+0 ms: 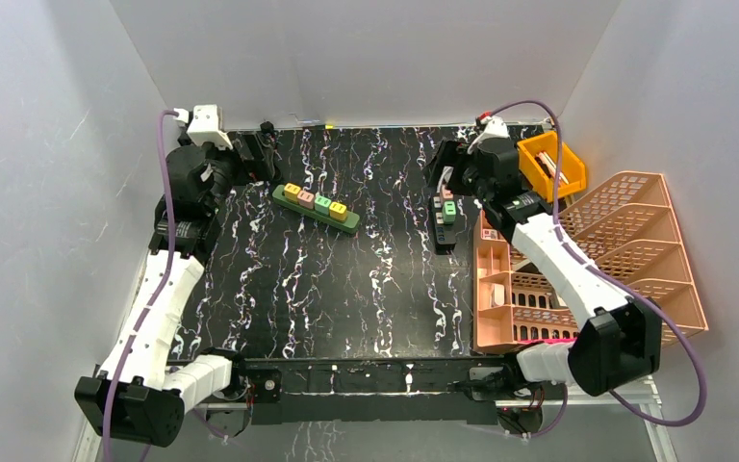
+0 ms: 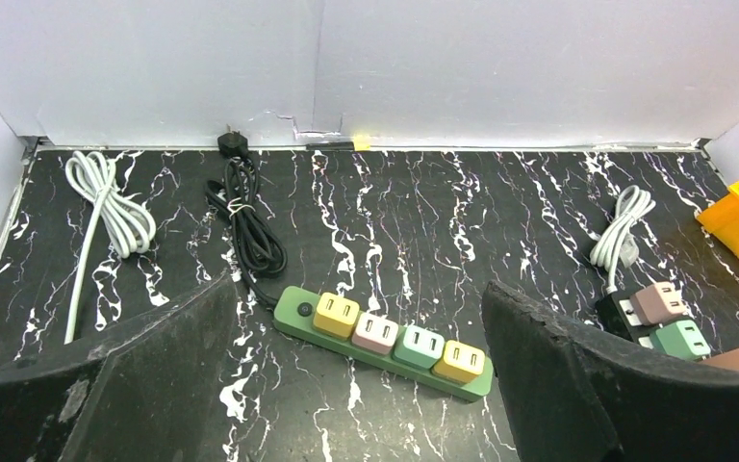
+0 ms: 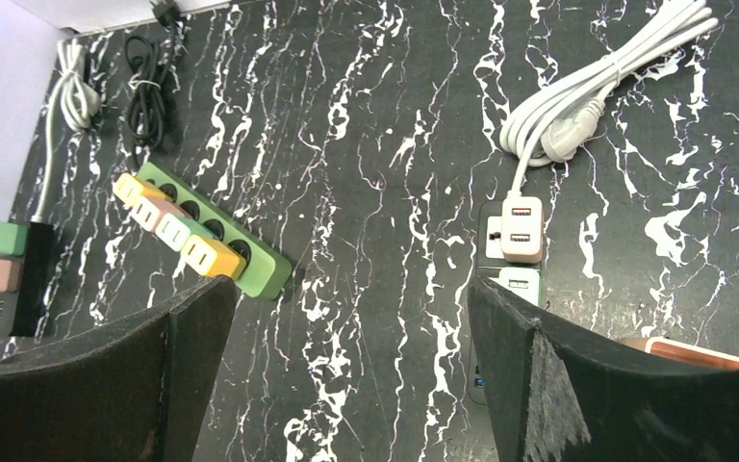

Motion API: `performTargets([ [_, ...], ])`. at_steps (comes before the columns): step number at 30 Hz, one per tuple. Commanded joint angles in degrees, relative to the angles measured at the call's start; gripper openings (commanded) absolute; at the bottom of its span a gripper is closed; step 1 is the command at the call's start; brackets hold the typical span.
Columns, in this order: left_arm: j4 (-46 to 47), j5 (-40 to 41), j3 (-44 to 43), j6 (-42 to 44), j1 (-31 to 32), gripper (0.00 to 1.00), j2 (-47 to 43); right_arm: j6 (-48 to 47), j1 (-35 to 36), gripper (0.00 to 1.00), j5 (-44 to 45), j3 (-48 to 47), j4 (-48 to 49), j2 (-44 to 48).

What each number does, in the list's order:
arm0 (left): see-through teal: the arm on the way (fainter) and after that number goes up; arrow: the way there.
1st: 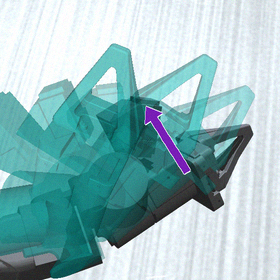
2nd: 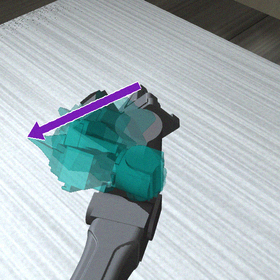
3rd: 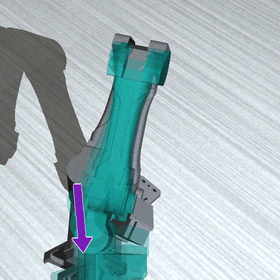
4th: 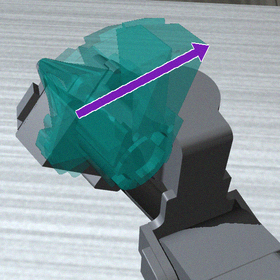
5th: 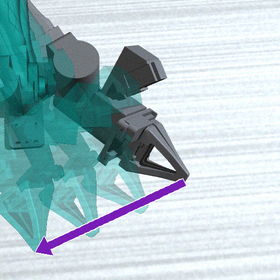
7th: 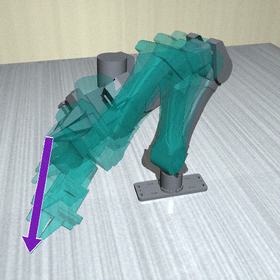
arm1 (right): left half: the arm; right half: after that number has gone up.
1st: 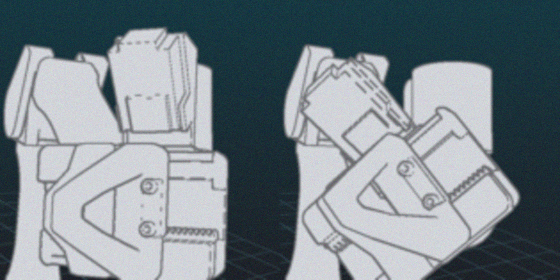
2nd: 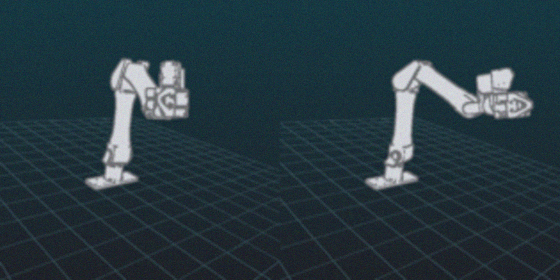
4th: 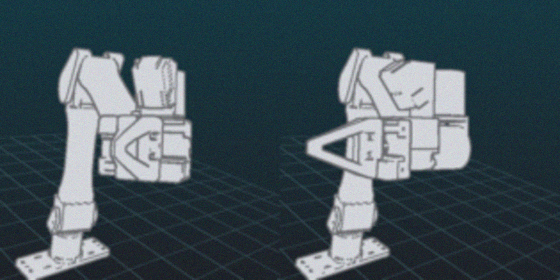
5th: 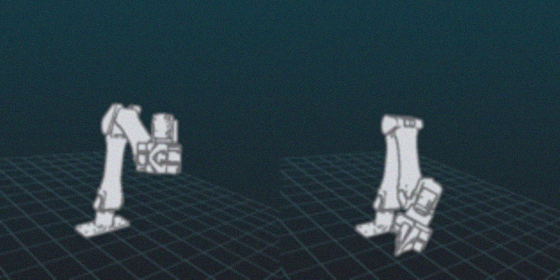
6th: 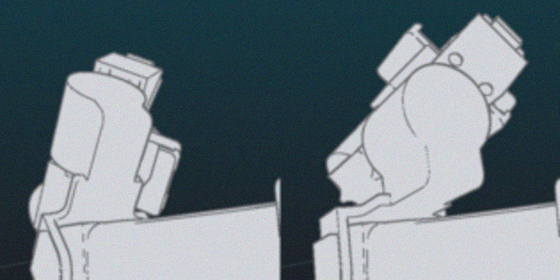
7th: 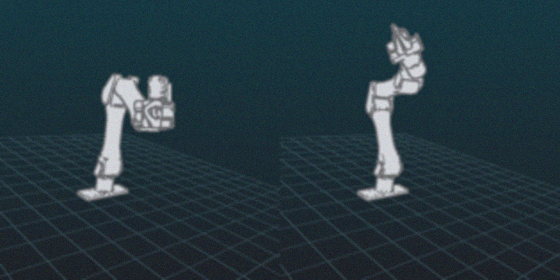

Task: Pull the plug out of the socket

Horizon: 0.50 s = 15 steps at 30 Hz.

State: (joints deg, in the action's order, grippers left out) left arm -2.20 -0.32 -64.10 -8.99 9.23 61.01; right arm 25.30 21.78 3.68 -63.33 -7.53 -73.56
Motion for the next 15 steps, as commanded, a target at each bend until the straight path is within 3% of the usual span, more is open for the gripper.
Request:
performTargets([
  [1, 2.15, -0.45, 0.12, 1.33, 0.17, 0.98, -1.79, -1.73, 0.04, 0.98, 1.75, -4.29, -0.8, -3.41],
  [10, 0.7, 0.04, 0.13, -1.08, 0.17, 0.98, -2.37, -6.3, 0.04, 0.98, 8.12, -16.99, -15.41, -17.32],
  [15, 0.76, -1.52, 0.85, -0.73, 0.17, 0.98, -2.11, -7.12, 0.08, 0.98, 9.59, -19.62, -18.63, -22.89],
])
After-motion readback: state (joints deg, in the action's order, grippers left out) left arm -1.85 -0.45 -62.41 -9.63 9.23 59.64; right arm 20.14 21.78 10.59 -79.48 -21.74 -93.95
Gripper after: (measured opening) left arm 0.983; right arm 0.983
